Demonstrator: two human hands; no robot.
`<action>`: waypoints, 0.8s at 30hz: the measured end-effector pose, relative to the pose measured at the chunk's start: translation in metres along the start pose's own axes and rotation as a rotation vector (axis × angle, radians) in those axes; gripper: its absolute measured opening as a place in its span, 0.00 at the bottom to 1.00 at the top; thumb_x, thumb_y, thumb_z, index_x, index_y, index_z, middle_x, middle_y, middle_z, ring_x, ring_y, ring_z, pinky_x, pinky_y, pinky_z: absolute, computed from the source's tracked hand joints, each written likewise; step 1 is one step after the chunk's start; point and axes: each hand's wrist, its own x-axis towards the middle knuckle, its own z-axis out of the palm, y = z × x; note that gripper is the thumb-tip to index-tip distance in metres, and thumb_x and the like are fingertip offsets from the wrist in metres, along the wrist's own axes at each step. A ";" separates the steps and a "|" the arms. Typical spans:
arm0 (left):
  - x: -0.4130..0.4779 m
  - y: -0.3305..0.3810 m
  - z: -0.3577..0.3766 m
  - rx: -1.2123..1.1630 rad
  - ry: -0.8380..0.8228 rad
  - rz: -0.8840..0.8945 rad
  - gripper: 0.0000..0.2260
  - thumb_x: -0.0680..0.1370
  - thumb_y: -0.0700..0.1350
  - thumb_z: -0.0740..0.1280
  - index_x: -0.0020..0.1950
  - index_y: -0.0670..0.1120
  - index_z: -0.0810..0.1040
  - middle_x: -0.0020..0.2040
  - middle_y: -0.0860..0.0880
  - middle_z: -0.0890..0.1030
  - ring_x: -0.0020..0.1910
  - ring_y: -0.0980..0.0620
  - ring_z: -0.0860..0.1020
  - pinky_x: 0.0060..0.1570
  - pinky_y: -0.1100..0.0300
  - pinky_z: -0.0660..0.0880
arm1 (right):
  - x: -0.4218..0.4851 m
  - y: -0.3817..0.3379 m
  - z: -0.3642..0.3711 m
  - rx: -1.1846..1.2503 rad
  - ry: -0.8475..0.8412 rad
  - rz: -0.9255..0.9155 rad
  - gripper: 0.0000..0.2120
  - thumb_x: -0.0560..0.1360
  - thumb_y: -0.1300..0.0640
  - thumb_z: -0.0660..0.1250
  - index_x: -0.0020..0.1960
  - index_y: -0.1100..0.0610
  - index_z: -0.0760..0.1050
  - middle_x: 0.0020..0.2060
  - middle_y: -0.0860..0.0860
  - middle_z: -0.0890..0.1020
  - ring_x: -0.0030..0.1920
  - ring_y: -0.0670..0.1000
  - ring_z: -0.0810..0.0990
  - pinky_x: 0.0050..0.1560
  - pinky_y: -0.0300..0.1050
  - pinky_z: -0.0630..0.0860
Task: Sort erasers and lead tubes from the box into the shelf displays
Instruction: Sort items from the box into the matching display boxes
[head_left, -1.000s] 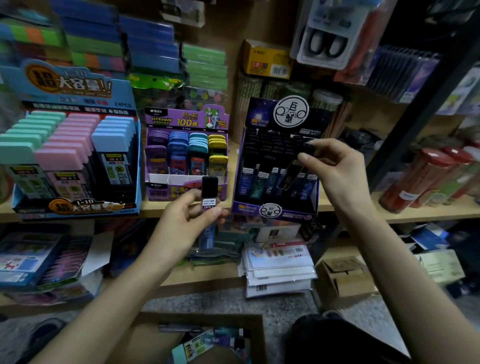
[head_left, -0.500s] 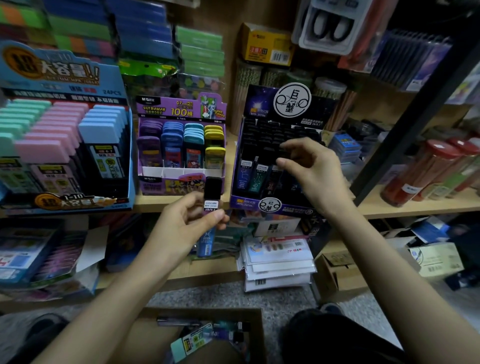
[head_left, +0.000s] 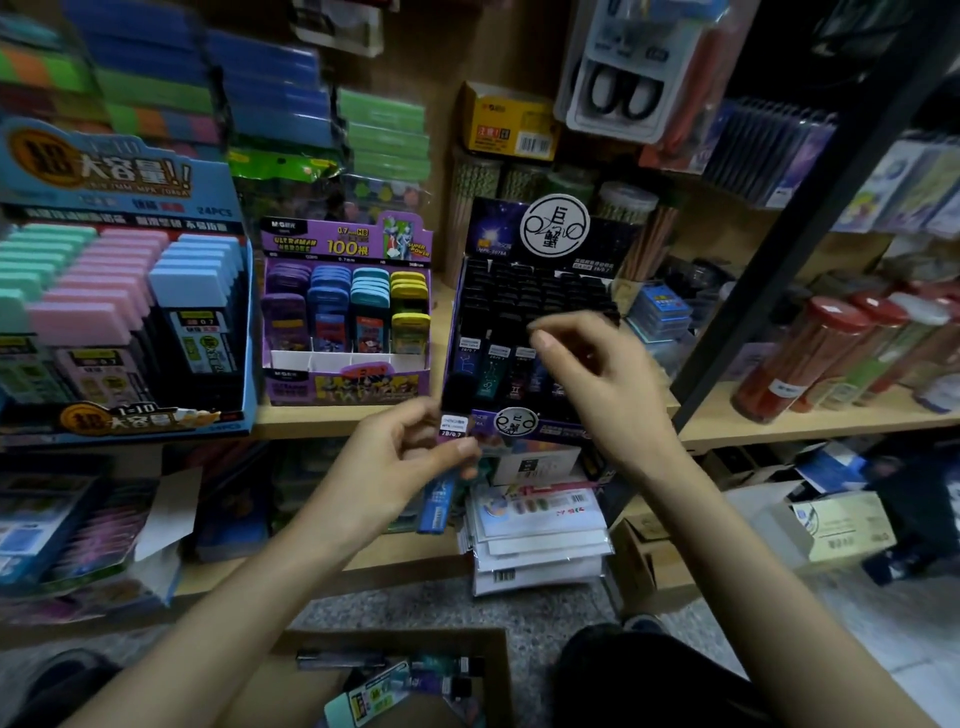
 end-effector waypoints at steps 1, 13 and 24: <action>0.003 0.002 0.004 -0.001 -0.016 0.014 0.10 0.68 0.43 0.69 0.49 0.44 0.78 0.43 0.48 0.85 0.42 0.52 0.84 0.43 0.65 0.78 | -0.005 -0.006 0.000 0.156 -0.106 0.062 0.06 0.77 0.57 0.65 0.52 0.56 0.79 0.44 0.51 0.81 0.44 0.41 0.78 0.44 0.31 0.71; 0.043 0.023 0.035 0.491 -0.115 0.228 0.05 0.73 0.48 0.70 0.48 0.52 0.77 0.40 0.62 0.79 0.40 0.65 0.77 0.42 0.72 0.70 | -0.007 -0.007 -0.021 0.375 0.005 0.125 0.08 0.71 0.67 0.70 0.49 0.59 0.77 0.37 0.49 0.77 0.38 0.39 0.77 0.44 0.33 0.74; 0.079 0.020 0.011 1.527 -0.042 0.604 0.23 0.76 0.41 0.67 0.70 0.39 0.68 0.68 0.41 0.73 0.66 0.41 0.72 0.63 0.47 0.68 | 0.021 0.030 -0.032 0.030 0.261 -0.004 0.07 0.72 0.63 0.71 0.50 0.57 0.78 0.44 0.50 0.82 0.45 0.47 0.81 0.51 0.42 0.78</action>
